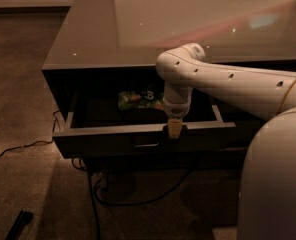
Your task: Open top drawer
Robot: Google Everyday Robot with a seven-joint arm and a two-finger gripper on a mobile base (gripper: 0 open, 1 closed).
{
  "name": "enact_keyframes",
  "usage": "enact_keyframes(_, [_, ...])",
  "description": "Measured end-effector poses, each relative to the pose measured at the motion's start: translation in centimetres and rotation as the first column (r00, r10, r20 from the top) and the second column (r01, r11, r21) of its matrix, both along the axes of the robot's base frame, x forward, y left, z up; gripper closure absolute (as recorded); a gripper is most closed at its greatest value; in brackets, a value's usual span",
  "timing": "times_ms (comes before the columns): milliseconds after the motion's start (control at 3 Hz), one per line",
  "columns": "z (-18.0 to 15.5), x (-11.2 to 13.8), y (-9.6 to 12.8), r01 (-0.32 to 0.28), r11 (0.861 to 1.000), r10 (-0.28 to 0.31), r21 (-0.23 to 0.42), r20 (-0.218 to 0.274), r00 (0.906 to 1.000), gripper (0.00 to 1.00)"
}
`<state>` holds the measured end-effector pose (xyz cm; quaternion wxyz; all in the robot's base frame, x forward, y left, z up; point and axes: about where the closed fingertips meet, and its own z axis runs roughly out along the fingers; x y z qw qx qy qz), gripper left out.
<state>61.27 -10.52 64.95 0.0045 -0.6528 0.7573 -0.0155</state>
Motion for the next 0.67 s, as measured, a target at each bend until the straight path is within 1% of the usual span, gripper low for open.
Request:
enact_keyframes(333, [0.00,0.00,0.00,0.000,1.000,0.000,0.000,0.000,1.0000,0.52])
enact_keyframes(667, [-0.29,-0.73,0.10,-0.012,1.000,0.012,0.026,-0.003,0.9999,0.29])
